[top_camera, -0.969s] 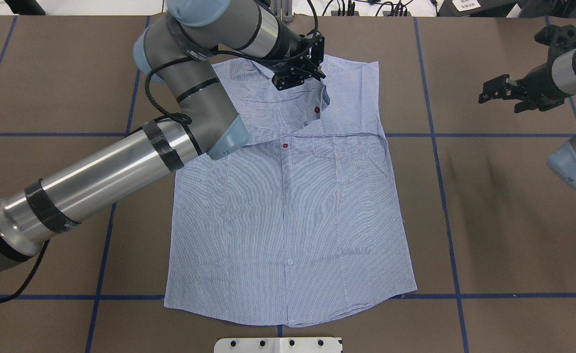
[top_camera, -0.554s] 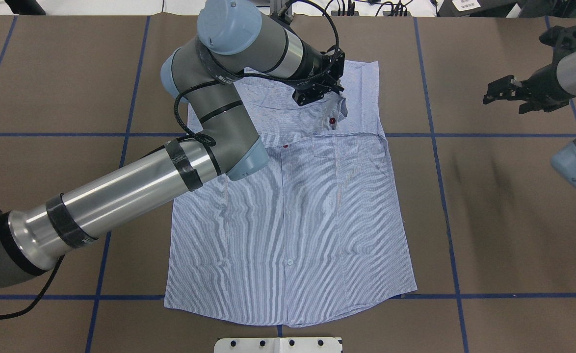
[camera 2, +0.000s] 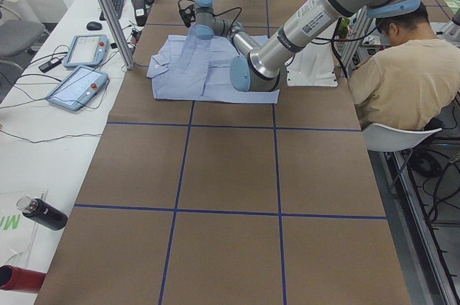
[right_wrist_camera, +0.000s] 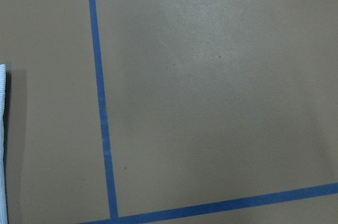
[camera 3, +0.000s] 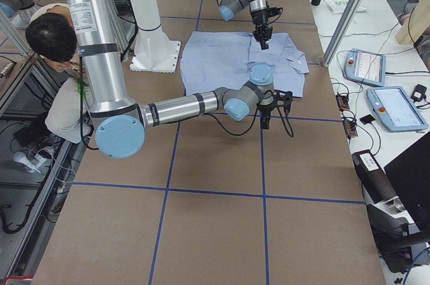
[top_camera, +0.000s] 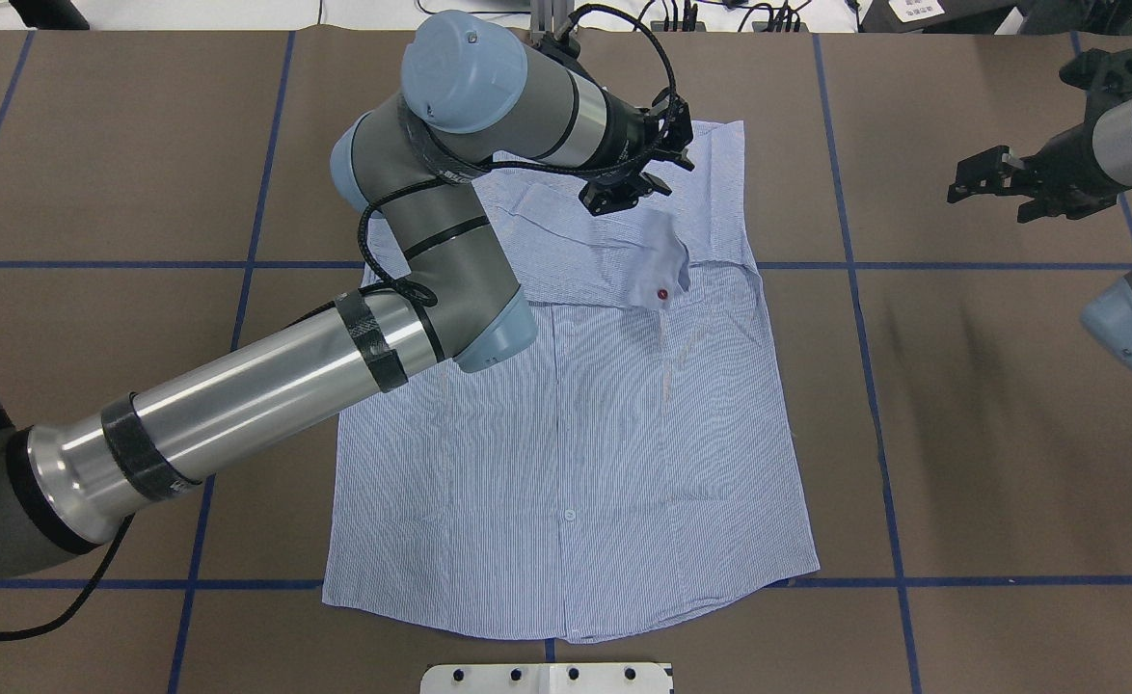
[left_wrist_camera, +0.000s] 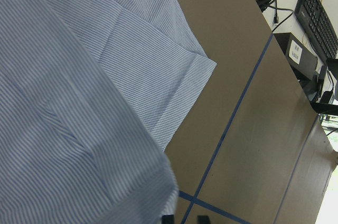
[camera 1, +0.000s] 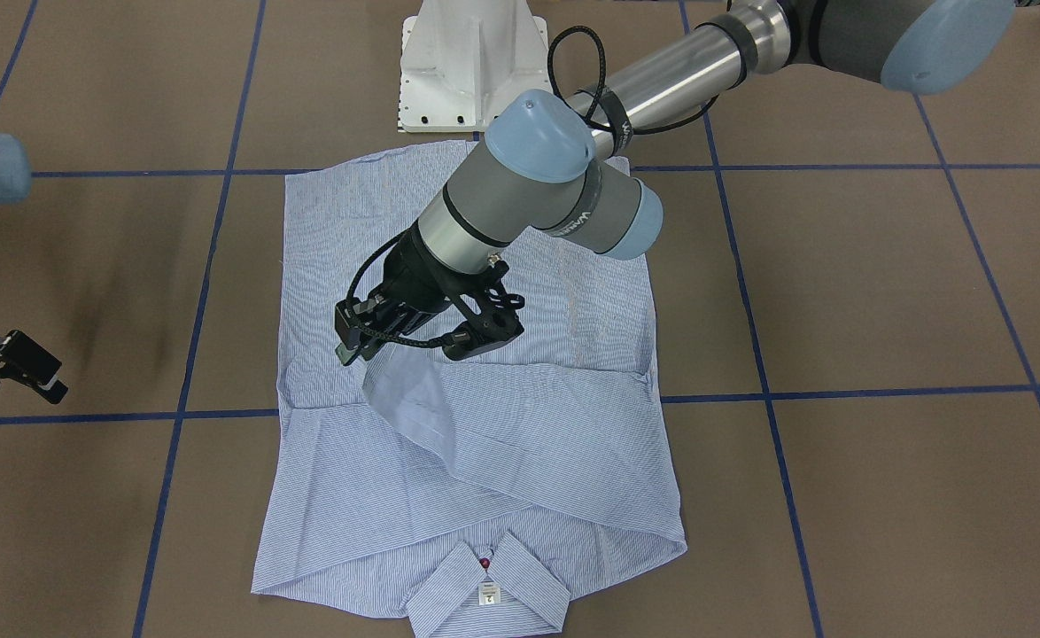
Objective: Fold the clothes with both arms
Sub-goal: 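Fold the held sleeve across the shirt front with the left gripper, then release the sleeve with the left gripper while the right gripper moves to the hem corner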
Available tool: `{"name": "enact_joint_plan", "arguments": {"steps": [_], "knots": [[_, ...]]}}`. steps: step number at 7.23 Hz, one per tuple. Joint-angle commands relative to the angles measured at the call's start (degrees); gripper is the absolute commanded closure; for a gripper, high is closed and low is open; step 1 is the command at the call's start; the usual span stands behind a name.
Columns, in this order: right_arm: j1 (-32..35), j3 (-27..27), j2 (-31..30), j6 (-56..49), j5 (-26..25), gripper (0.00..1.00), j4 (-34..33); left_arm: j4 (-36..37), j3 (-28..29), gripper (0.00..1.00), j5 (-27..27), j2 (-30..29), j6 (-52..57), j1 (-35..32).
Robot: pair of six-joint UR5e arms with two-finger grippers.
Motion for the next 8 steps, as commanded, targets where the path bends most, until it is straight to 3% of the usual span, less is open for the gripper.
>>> {"name": "enact_joint_plan", "arguments": {"steps": [1, 3, 5, 6, 7, 8], "knots": [[-1.4, 4.0, -0.3, 8.8, 0.2, 0.0, 0.2, -0.1, -2.4, 0.01, 0.6, 0.1, -0.2, 0.0], [-9.6, 9.4, -0.4, 24.1, -3.2, 0.0, 0.4, 0.9, -10.7, 0.01, 0.8, 4.8, 0.8, -0.5], [-23.1, 16.6, -0.9, 41.0, -16.9, 0.01, 0.0, 2.5, -27.0, 0.01, 0.6, 19.5, 7.7, -1.7], [-31.9, 20.3, -2.7, 48.6, -26.0, 0.02, -0.3, 3.5, -31.5, 0.01, 0.0, 24.6, 13.5, -3.2], [-39.0, 25.3, -4.3, 53.7, -32.0, 0.02, -4.0, -0.3, -33.1, 0.01, 0.2, 28.2, 20.1, -3.3], [-45.0, 33.0, -4.4, 59.6, -36.0, 0.05, -16.4, -2.7, -33.1, 0.01, 0.3, 29.0, 16.7, -3.4]]}}
